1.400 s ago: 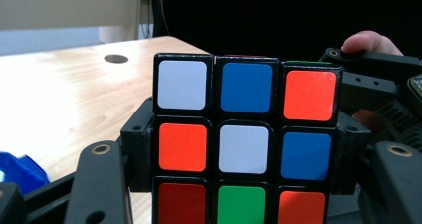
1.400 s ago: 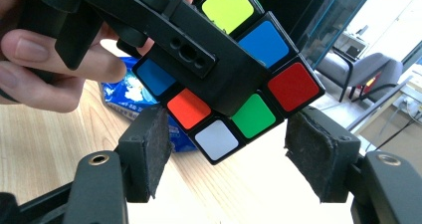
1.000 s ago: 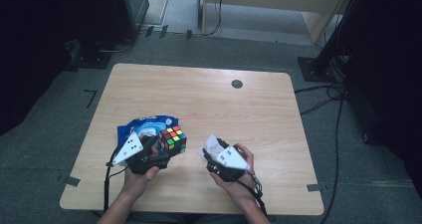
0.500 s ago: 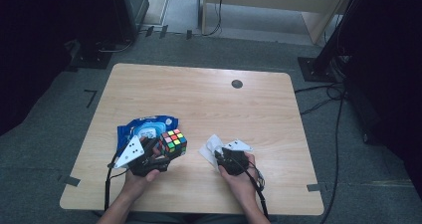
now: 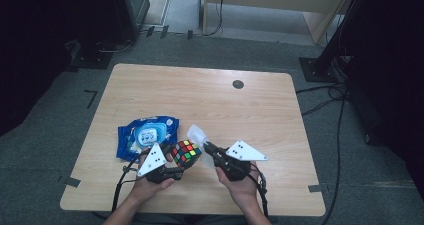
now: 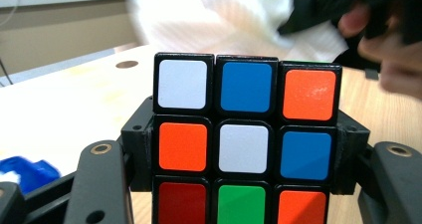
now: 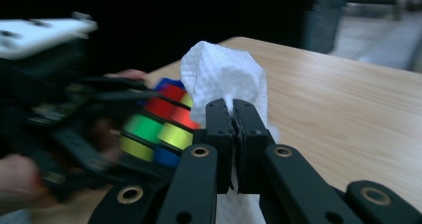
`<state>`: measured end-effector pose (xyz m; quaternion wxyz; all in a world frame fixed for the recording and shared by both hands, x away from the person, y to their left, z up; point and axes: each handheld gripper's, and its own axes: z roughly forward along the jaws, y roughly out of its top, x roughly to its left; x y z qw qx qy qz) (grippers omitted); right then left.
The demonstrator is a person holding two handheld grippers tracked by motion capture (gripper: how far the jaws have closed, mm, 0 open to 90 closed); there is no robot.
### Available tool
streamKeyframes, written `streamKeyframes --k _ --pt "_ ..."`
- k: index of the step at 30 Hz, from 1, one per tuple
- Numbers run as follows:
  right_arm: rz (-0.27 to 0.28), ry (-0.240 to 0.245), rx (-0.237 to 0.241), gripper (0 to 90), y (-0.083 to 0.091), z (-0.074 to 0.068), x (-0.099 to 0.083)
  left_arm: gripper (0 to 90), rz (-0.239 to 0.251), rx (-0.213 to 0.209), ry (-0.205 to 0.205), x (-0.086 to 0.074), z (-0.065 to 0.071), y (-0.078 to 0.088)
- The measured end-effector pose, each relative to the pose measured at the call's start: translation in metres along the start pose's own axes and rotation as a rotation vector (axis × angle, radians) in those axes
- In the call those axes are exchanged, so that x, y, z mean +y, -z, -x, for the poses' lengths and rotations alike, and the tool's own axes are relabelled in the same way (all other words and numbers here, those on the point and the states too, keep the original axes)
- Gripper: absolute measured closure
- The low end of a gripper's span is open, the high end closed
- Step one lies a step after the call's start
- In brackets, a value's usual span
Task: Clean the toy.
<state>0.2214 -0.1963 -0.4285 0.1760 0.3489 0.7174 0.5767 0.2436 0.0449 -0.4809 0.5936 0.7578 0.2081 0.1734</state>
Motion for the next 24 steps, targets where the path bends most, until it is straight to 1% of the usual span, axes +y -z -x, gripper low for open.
streamKeyframes --k 1,3,4,6,8,9,10,11,12,14,15,16,17,18,20,22,24 --pt "-0.004 0.003 0.035 88.1 -0.002 -0.005 0.001 33.9 -0.008 -0.003 -0.014 0.001 0.002 -0.001" --pt "-0.015 -0.011 0.096 88.1 -0.007 -0.013 0.000 33.9 -0.012 -0.004 -0.034 0.002 0.006 -0.003" --pt "-0.016 -0.014 0.108 88.1 -0.009 -0.015 0.000 33.9 -0.014 -0.002 -0.037 0.002 0.006 -0.002" --pt "-0.005 -0.069 0.160 88.1 -0.011 -0.013 0.000 33.9 -0.009 -0.004 -0.032 0.002 0.005 -0.001" --pt "0.007 -0.123 0.222 88.0 -0.012 -0.008 -0.001 33.9 -0.006 0.000 -0.041 0.004 0.006 0.000" --pt "0.012 -0.132 0.230 88.0 -0.013 -0.007 -0.001 33.9 -0.011 0.004 -0.049 0.004 0.007 -0.001" --pt "0.013 -0.130 0.229 87.9 -0.013 -0.006 -0.001 34.0 -0.015 0.006 -0.053 0.004 0.008 -0.002" --pt "0.014 -0.125 0.217 87.9 -0.014 -0.005 -0.001 34.0 -0.018 0.002 -0.056 0.004 0.008 -0.002" --pt "0.012 -0.126 0.197 87.9 -0.015 -0.004 -0.001 34.0 -0.021 -0.004 -0.064 0.004 0.010 -0.003" --pt "0.001 -0.148 0.150 87.9 -0.017 0.001 -0.003 34.0 -0.028 -0.002 -0.085 0.004 0.013 -0.004" --pt "-0.003 -0.158 0.129 87.9 -0.018 0.005 -0.004 34.0 -0.027 -0.004 -0.083 0.004 0.013 -0.004" --pt "-0.008 -0.161 0.111 87.9 -0.018 0.007 -0.005 34.0 -0.023 -0.002 -0.079 0.005 0.013 -0.003" --pt "-0.015 -0.164 0.077 87.9 -0.017 0.010 -0.006 34.0 -0.017 0.002 -0.071 0.006 0.012 -0.003" --pt "-0.019 -0.165 0.062 87.9 -0.016 0.013 -0.007 34.0 -0.014 0.003 -0.062 0.006 0.010 -0.002" --pt "-0.022 -0.168 0.050 87.9 -0.014 0.017 -0.008 34.0 -0.011 0.019 -0.043 0.007 0.006 -0.001" --pt "-0.027 -0.155 0.035 87.9 -0.012 0.017 -0.009 34.0 -0.013 0.031 -0.036 0.007 0.003 0.000" --pt "-0.029 -0.154 0.042 87.8 -0.011 0.014 -0.009 34.0 -0.011 0.044 -0.014 0.006 0.000 0.001"
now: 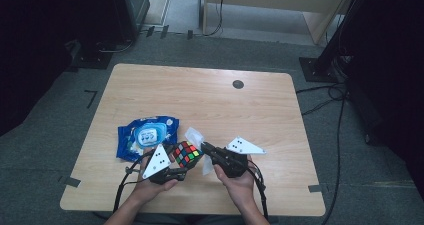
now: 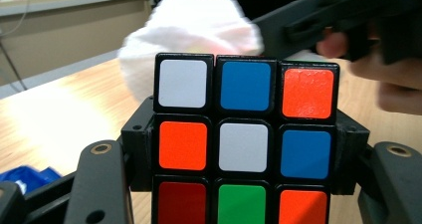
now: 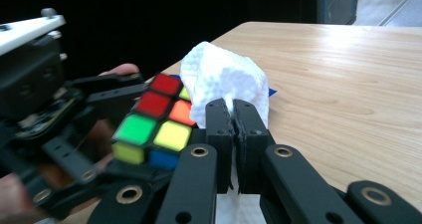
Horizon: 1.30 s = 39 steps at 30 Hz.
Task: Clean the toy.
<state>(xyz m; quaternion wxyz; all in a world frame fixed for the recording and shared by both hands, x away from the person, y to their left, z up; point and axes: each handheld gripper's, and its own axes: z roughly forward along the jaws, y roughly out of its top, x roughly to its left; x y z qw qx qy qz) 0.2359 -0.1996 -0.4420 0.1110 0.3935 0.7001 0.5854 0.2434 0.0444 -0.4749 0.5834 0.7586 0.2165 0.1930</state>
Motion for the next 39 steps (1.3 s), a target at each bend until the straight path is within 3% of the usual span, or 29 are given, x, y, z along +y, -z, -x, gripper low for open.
streamKeyframes --k 4,7,9,12,17,22,27,32,34,37,39 --pt "0.005 0.042 0.032 87.8 0.002 -0.013 0.003 34.0 0.000 0.011 0.023 0.000 -0.003 0.000" --pt "0.010 0.059 0.069 87.8 -0.001 -0.023 0.005 34.0 -0.014 -0.003 0.000 -0.001 0.003 -0.004" --pt "0.007 0.079 0.060 87.8 -0.004 -0.027 0.006 34.0 -0.035 -0.010 -0.037 -0.001 0.009 -0.006" --pt "0.003 0.066 0.026 87.8 -0.007 -0.023 0.006 34.0 -0.046 -0.018 -0.063 0.000 0.014 -0.008" --pt "-0.005 0.007 -0.044 87.9 -0.006 -0.003 0.002 34.0 -0.022 0.000 -0.025 0.003 0.005 -0.003" --pt "-0.007 0.009 -0.060 87.9 -0.002 -0.003 0.000 34.0 -0.009 0.025 0.013 0.003 -0.004 0.002" --pt "0.009 0.053 0.013 87.9 0.000 -0.021 0.003 34.0 -0.022 0.029 0.011 0.002 -0.003 0.000" --pt "0.024 0.072 0.080 87.9 -0.003 -0.034 0.006 34.0 -0.029 -0.005 -0.008 0.002 0.008 -0.005" --pt "0.029 0.085 0.071 87.9 -0.004 -0.034 0.006 34.0 -0.035 -0.009 -0.028 0.002 0.012 -0.007" --pt "0.028 0.065 0.041 87.9 -0.005 -0.027 0.006 34.0 -0.026 -0.011 -0.042 0.002 0.014 -0.006" --pt "0.019 0.061 -0.030 87.9 -0.006 -0.018 0.005 34.0 -0.013 -0.009 -0.030 0.003 0.012 -0.004"
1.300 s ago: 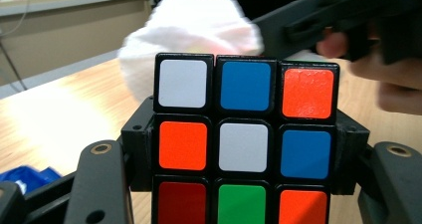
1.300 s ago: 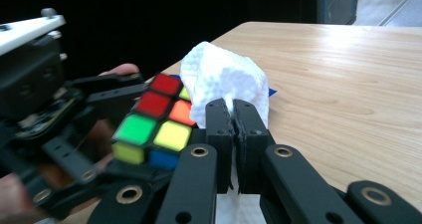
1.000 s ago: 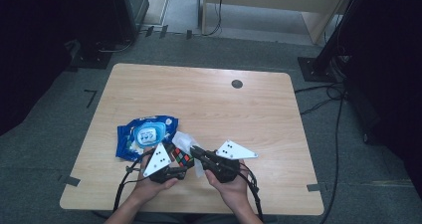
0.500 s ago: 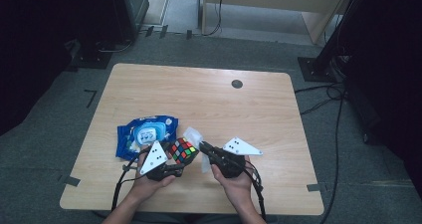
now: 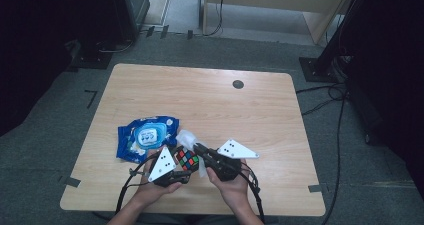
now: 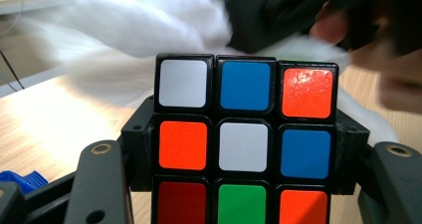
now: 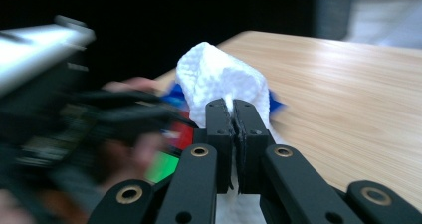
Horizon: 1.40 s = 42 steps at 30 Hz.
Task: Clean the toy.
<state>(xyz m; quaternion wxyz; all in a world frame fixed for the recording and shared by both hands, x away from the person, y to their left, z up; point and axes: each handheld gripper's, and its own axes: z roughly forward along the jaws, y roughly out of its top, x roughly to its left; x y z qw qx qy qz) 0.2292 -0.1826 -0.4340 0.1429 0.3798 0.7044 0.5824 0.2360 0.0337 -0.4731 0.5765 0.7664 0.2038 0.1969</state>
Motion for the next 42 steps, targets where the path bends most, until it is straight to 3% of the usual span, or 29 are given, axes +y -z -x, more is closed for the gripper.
streamKeyframes --k 3,5,7,12,15,18,20,23,28,32,35,42 --pt "-0.026 -0.035 -0.084 87.8 0.000 0.022 -0.008 33.9 0.020 0.003 0.031 0.000 -0.007 0.004" --pt "-0.040 -0.080 -0.112 87.6 0.001 0.034 -0.014 34.0 0.030 0.012 0.054 0.001 -0.012 0.007" --pt "-0.056 -0.095 -0.137 86.8 0.001 0.043 -0.018 33.9 0.044 0.012 0.087 0.001 -0.018 0.009" --pt "-0.095 -0.096 -0.133 79.6 -0.007 0.046 -0.025 33.9 0.073 0.017 0.200 0.000 -0.032 0.014" --pt "-0.106 -0.092 -0.125 73.2 -0.011 0.045 -0.028 33.9 0.084 0.022 0.237 -0.001 -0.038 0.016" --pt "-0.109 -0.110 -0.133 60.1 -0.011 0.043 -0.029 33.9 0.086 0.030 0.246 -0.001 -0.041 0.018" --pt "-0.092 -0.103 -0.097 54.7 -0.010 0.039 -0.028 33.9 0.089 0.031 0.256 0.000 -0.041 0.018" --pt "-0.084 -0.069 -0.020 44.9 -0.012 0.023 -0.029 33.9 0.101 0.036 0.273 0.002 -0.042 0.018" --pt "-0.091 -0.068 0.029 31.5 -0.025 -0.006 -0.033 33.9 0.111 0.049 0.295 0.004 -0.040 0.016" --pt "-0.048 -0.105 0.018 28.7 -0.029 -0.014 -0.033 33.9 0.110 0.054 0.295 0.006 -0.035 0.013" --pt "-0.022 -0.141 0.039 26.7 -0.030 -0.015 -0.033 33.9 0.107 0.062 0.292 0.005 -0.033 0.011" --pt "-0.018 -0.175 0.034 28.0 -0.034 -0.019 -0.036 33.9 0.095 0.041 0.279 0.006 -0.026 0.006"
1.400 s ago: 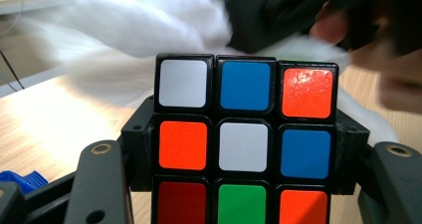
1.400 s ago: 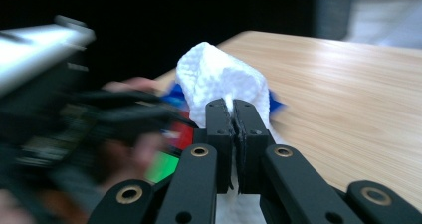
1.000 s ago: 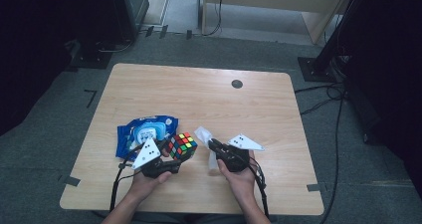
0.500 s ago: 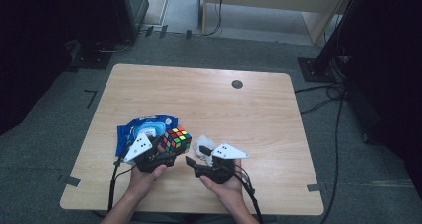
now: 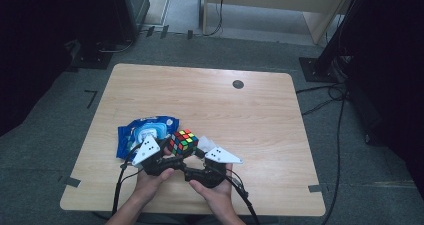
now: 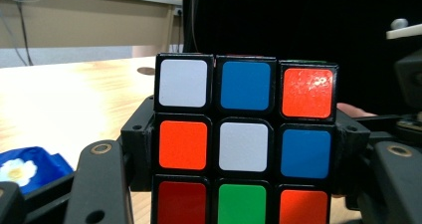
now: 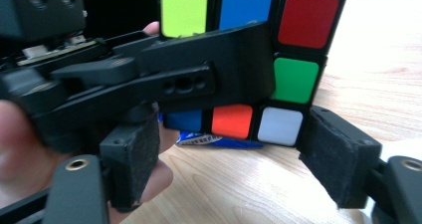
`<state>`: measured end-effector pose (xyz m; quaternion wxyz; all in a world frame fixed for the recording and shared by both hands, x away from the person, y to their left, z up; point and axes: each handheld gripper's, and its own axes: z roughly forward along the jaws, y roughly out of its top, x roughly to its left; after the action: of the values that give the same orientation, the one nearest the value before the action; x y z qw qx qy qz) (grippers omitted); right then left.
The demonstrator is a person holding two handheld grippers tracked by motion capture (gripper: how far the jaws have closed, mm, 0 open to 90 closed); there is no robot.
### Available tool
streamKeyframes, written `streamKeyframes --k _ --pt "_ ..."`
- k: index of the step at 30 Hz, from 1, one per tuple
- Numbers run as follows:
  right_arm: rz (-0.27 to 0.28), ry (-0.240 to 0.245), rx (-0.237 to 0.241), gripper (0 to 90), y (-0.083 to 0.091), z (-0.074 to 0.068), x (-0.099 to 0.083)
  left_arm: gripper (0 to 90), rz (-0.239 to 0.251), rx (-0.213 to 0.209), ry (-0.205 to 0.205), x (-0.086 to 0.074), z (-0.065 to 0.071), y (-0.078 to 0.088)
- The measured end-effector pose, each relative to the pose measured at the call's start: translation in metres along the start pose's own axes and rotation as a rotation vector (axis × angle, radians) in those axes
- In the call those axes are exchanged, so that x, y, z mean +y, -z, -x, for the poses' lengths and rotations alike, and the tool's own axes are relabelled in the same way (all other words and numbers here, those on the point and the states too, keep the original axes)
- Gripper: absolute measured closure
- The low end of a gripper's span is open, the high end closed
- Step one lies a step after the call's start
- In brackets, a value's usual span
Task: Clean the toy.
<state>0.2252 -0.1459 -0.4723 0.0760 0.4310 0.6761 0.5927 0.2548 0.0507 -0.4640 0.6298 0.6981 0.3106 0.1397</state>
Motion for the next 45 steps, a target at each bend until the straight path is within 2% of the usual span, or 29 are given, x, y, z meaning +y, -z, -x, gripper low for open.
streamKeyframes --k 2,5,9,12,13,14,15,18,19,21,22,24,26,28,30,33,34,37,38,39,40,41,43,45 --pt "0.010 0.006 -0.008 32.4 0.000 0.000 -0.001 33.8 0.001 -0.001 0.002 0.000 0.001 -0.001" --pt "0.020 0.026 -0.019 33.0 0.001 -0.001 -0.001 33.8 0.000 -0.006 0.008 0.000 0.001 0.000" --pt "0.021 0.099 -0.055 34.3 0.002 -0.002 -0.002 33.7 -0.012 -0.012 0.020 0.001 -0.002 0.001" --pt "0.018 0.231 -0.094 34.5 0.002 -0.002 -0.002 33.2 -0.025 -0.029 0.031 0.003 -0.003 0.002" --pt "0.017 0.254 -0.099 34.5 0.003 -0.002 -0.001 33.1 -0.034 -0.030 0.028 0.004 -0.003 0.002" --pt "0.018 0.296 -0.106 34.6 0.004 -0.002 -0.001 33.0 -0.049 -0.032 0.024 0.006 -0.003 0.002" --pt "0.014 0.355 -0.120 34.6 0.004 -0.001 -0.001 32.7 -0.058 -0.033 0.020 0.007 -0.003 0.002" --pt "-0.006 0.485 -0.122 34.5 0.007 0.002 0.000 31.7 -0.103 -0.058 0.019 0.011 -0.005 0.002" --pt "-0.013 0.519 -0.126 34.5 0.008 0.003 0.000 31.5 -0.121 -0.070 0.027 0.011 -0.006 0.002" --pt "-0.034 0.622 -0.147 34.6 0.010 0.003 0.000 31.0 -0.141 -0.089 0.045 0.012 -0.008 0.001" --pt "-0.039 0.653 -0.159 34.6 0.011 0.002 0.000 30.9 -0.151 -0.099 0.055 0.012 -0.009 0.001" --pt "-0.053 0.755 -0.194 34.6 0.013 0.000 0.000 30.8 -0.173 -0.115 0.065 0.013 -0.010 0.000" --pt "-0.065 0.826 -0.215 34.6 0.013 -0.001 0.000 31.3 -0.182 -0.122 0.062 0.013 -0.010 0.000" --pt "-0.073 0.864 -0.231 34.6 0.013 -0.001 -0.001 32.4 -0.180 -0.123 0.050 0.013 -0.009 0.000" --pt "-0.072 0.840 -0.225 34.3 0.013 0.000 0.000 33.3 -0.163 -0.118 0.052 0.014 -0.009 0.001" --pt "-0.046 0.762 -0.208 33.7 0.012 0.000 0.000 33.9 -0.129 -0.116 0.073 0.014 -0.010 0.003" --pt "-0.037 0.725 -0.200 33.3 0.012 0.000 0.001 34.0 -0.115 -0.104 0.071 0.013 -0.010 0.004" --pt "-0.022 0.560 -0.152 30.9 0.011 0.004 0.001 34.1 -0.056 -0.071 0.073 0.012 -0.011 0.008" --pt "-0.018 0.468 -0.125 31.1 0.011 0.007 0.001 34.1 -0.037 -0.065 0.085 0.012 -0.012 0.009" --pt "-0.015 0.411 -0.108 31.9 0.010 0.010 0.000 34.1 -0.012 -0.066 0.107 0.013 -0.014 0.011" --pt "-0.020 0.329 -0.087 32.8 0.009 0.013 -0.002 34.1 -0.002 -0.067 0.115 0.013 -0.015 0.012" --pt "-0.023 0.292 -0.075 33.9 0.007 0.014 -0.003 34.1 0.007 -0.069 0.124 0.014 -0.015 0.013" --pt "-0.019 0.246 -0.038 35.6 0.005 0.014 -0.003 34.1 0.010 -0.064 0.112 0.013 -0.013 0.013" --pt "0.002 0.242 -0.024 36.3 0.005 0.009 -0.001 34.0 -0.006 -0.070 0.100 0.011 -0.011 0.010"
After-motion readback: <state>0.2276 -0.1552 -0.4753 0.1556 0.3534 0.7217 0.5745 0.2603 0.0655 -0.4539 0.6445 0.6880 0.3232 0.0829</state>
